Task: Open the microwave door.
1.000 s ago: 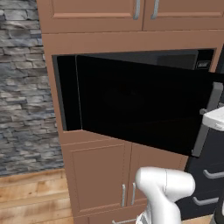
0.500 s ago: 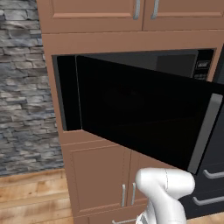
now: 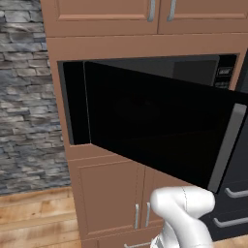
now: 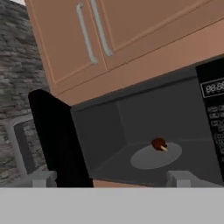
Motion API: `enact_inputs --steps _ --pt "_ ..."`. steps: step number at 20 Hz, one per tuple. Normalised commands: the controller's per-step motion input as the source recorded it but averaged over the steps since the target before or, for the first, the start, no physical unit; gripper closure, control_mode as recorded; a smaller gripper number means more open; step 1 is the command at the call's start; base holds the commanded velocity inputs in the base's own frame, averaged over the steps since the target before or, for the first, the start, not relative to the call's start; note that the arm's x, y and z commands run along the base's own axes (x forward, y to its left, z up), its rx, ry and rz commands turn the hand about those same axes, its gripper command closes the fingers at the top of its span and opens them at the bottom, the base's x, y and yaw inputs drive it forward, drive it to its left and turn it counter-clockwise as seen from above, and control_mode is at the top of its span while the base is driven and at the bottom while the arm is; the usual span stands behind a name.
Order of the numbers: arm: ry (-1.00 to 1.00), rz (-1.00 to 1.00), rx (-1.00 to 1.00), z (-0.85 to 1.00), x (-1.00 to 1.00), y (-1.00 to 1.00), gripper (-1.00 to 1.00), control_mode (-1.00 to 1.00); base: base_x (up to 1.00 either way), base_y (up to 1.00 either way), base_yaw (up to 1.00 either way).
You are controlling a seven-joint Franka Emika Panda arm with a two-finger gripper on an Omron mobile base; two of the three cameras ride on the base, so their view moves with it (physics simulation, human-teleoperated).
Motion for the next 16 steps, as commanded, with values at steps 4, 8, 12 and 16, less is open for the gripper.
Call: enact_inputs --steps 4,8,12,16 --pt "0.07 0.05 0.16 -0.24 0.63 0.00 -1.00 -1.00 0.00 0.00 0.00" --pt "0.21 0.03 0.25 -0.10 0.51 0.00 -1.00 -1.00 0.00 0.00 0.00" --pt "0.18 0.02 0.23 -0.06 0.12 0.00 -1.00 -1.00 0.00 0.00 0.00" --pt "0.11 0.00 0.13 -0.17 0.00 0.01 -1.00 -1.00 0.00 0.00 0.00"
